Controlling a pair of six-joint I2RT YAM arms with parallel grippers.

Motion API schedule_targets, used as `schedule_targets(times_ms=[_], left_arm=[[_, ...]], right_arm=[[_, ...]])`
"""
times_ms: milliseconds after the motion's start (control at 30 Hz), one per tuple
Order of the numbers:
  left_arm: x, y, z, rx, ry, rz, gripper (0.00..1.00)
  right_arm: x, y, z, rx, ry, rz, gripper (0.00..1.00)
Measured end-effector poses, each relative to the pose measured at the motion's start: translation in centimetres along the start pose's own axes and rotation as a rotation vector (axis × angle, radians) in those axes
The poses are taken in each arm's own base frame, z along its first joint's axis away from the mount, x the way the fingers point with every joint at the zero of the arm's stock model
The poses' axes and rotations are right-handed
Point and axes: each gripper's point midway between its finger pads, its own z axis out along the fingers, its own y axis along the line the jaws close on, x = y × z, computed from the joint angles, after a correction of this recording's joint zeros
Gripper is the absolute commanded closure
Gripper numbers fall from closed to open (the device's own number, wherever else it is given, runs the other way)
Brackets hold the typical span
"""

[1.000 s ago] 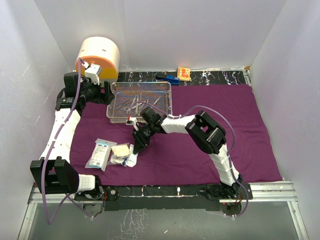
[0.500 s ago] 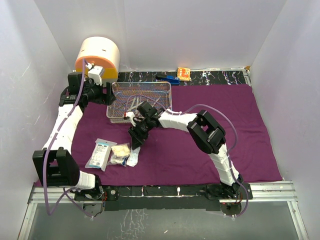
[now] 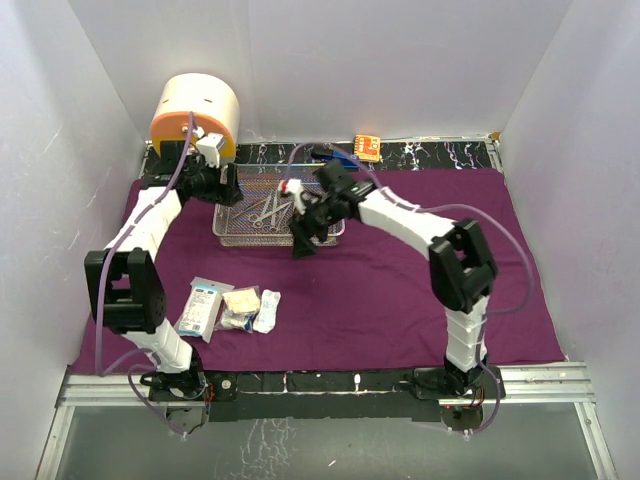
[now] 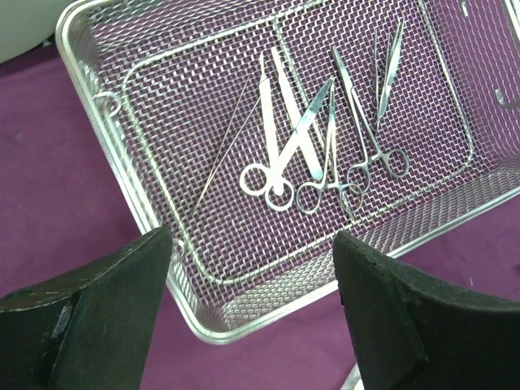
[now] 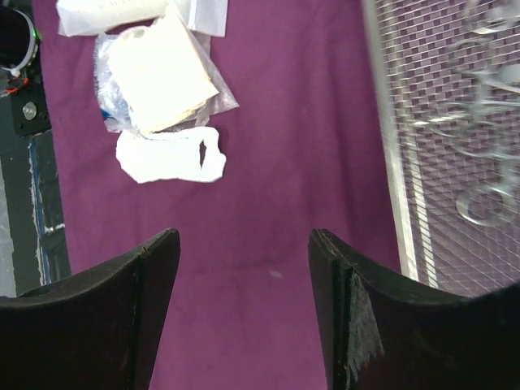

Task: Open and lay out the surgical kit
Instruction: Place the medical item in the surgical kit, then pick up the medical item from the container.

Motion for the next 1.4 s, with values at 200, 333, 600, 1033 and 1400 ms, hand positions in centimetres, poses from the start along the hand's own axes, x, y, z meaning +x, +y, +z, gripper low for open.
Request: schedule_targets(times_ms=[200,333,600,1033,1400], left_arm=[[-0.5,-0.6,4.3,0.056,0.049,0.072,0.21],[-0.5,-0.1,8.0,0.091,0.105,0.109,0.31],[2.6,2.3,13.6,0.138,0.255,0.184,0.39],[5.2,1.5,14.5,0.159,0.365,0.319,0.59],[5.2,1.9,15.0,0.1,0.379,0.393,0.79]], right_arm=[[-1.7,-1.1,-9.8,0.122,-0.102,-0.068,0.34],[1.0,-1.9,-13.3,0.178,-0.099,-0.024,0.35],[7.8,-3.4,-16.0,0.211,-0.101,0.154,0.39],[9.7,-3.7,-16.5,0.182,-0.149,0.22,0.42],[10.2,-3.7,-16.4,0.177,-0.158,0.229,0.42]])
